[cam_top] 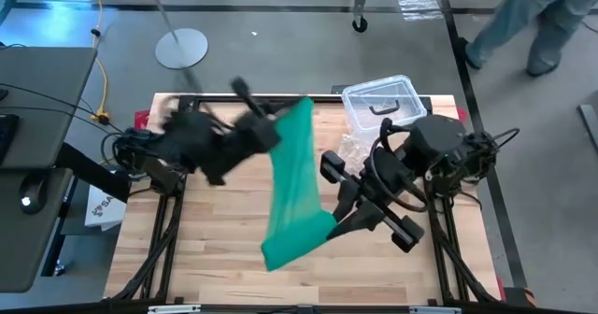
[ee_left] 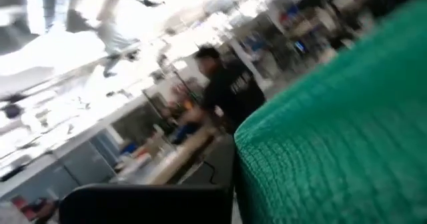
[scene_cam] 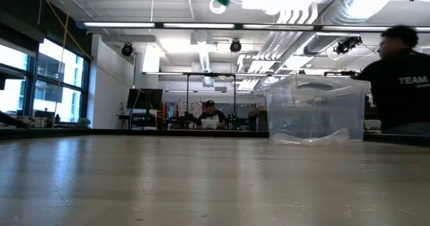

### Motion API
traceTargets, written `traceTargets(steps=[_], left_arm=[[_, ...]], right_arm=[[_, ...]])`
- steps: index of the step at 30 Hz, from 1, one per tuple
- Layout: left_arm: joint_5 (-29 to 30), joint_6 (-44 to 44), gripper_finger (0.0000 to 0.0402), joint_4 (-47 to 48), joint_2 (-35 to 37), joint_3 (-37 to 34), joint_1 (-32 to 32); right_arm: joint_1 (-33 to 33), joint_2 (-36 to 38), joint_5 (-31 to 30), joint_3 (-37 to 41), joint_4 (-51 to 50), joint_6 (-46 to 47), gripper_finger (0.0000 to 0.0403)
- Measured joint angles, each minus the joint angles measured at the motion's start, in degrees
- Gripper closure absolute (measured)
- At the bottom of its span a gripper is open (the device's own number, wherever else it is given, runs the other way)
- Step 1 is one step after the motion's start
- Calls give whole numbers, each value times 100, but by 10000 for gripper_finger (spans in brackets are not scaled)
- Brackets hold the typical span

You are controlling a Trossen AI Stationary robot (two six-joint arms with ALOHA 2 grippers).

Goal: Roll bandage
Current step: Roll the green bandage

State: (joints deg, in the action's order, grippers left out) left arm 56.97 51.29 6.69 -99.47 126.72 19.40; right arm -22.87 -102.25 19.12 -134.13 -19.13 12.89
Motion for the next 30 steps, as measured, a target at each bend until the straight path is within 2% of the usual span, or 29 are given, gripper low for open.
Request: traceTargets(steps=[5, 9, 14, 17, 21, 27, 30], left_arm=[[-131, 1283, 401, -1201, 170, 9, 452], [-398, 1856, 402, -1844, 187, 4, 713], [-445, 2154, 401, -1912, 204, 4, 778], [-516, 2166, 401, -1894, 190, 46, 788], [-763, 2142, 401, -1766, 170, 267, 800], [-571, 1782, 401, -1001, 161, 356, 572], [-544, 1419, 401, -380, 161, 356, 445]], right_arm=[[13, 21, -943, -1, -454, -54, 396], [33, 2, -1921, 0, -553, 3, 396], [19, -49, -2946, -2, -644, 115, 396], [23, -53, -3232, -2, -815, 374, 396], [38, -143, -3135, -7, -978, 583, 396], [79, -550, -1797, -7, -150, 616, 396], [76, -727, -1375, -7, 475, 617, 396]])
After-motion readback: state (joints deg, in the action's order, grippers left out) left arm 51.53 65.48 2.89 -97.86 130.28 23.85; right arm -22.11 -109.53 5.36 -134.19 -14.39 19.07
